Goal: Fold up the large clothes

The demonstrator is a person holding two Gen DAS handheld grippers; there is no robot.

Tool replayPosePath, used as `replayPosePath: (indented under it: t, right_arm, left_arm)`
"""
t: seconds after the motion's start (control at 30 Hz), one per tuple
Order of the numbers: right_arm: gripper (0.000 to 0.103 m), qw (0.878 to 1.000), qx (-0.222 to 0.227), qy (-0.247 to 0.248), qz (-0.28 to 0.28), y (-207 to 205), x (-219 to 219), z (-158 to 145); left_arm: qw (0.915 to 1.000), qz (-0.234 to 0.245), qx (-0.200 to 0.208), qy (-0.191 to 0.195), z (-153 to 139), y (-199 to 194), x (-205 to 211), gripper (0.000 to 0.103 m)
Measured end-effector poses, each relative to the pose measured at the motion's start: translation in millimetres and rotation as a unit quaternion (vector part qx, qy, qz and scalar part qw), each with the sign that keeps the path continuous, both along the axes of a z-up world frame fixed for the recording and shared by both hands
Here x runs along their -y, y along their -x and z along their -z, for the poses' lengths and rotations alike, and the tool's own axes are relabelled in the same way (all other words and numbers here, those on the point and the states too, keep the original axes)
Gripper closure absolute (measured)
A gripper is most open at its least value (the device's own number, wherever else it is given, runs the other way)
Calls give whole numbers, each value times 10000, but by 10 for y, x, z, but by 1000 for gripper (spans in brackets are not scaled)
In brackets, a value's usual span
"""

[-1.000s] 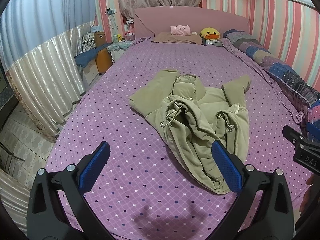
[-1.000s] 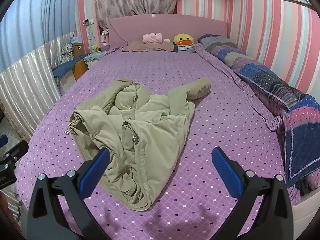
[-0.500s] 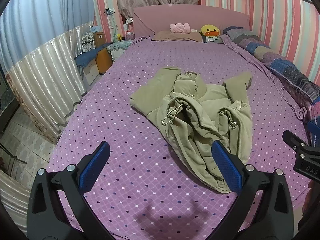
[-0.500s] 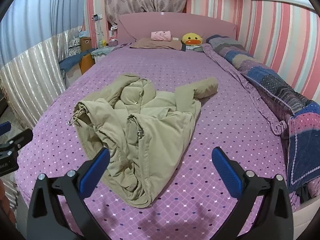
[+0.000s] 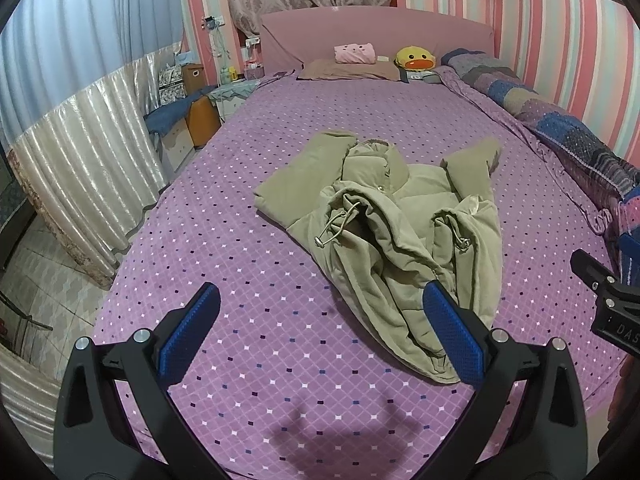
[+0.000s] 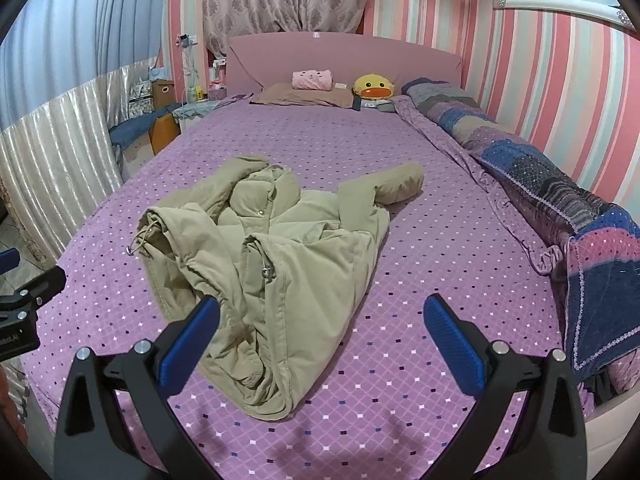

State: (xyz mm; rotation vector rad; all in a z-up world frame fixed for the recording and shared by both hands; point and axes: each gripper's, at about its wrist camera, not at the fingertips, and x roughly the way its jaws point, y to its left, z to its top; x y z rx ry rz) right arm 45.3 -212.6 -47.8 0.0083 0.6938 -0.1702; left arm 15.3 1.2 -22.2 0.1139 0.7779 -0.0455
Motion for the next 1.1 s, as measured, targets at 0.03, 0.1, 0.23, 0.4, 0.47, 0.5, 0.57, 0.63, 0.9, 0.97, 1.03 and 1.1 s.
replayPosePath:
  t: [0.03, 0.1, 0.23, 0.4, 0.47, 0.5, 0.57, 0.63, 0.9, 0.97, 1.03, 1.1]
  right_arm:
    - [2, 10000, 10, -41, -32, -1, 0, -1]
    - [2, 10000, 26, -56, -25, 2, 2, 0]
    - [2, 10000, 12, -23, -4, 5, 3, 11]
    - [2, 10000, -7, 15, 79, 15, 22, 46]
    - [2, 9999, -26, 25, 104, 6, 23, 63]
    - [2, 9999, -33, 39, 113, 5, 21, 66]
    - [2, 9998, -44, 100, 147, 2, 17, 74]
    - [2, 9998, -45, 136, 155, 4, 12, 75]
    - [2, 9997, -82, 158, 149, -13, -2, 81]
    - [2, 9998, -139, 61, 145, -31, 13, 95]
    - [2, 9998, -147, 28, 147, -37, 22, 106]
    - [2, 9997, -153, 89, 176, -46, 19, 115]
  left_arm:
    - [10000, 2, 13, 6, -5, 3, -4, 3]
    - [10000, 3, 28, 9, -12, 10, -9, 3]
    - [10000, -22, 26, -16, -9, 3, -21, 3]
    - [10000, 6, 22, -45, 14, -7, -31, 3]
    - [10000, 11, 12, -49, 23, -12, -30, 3]
    - [10000, 20, -13, -24, 32, -17, -36, 3]
    - [10000, 31, -27, 8, 43, -29, -39, 3]
    - [10000, 15, -23, -8, 53, -38, -37, 3]
    - [10000, -37, 4, 16, 75, -51, -63, 3]
    - [10000, -29, 18, 12, 69, -51, -64, 3]
    - [10000, -21, 18, 16, 71, -52, -68, 3]
    - [10000, -21, 7, 12, 75, -53, -64, 3]
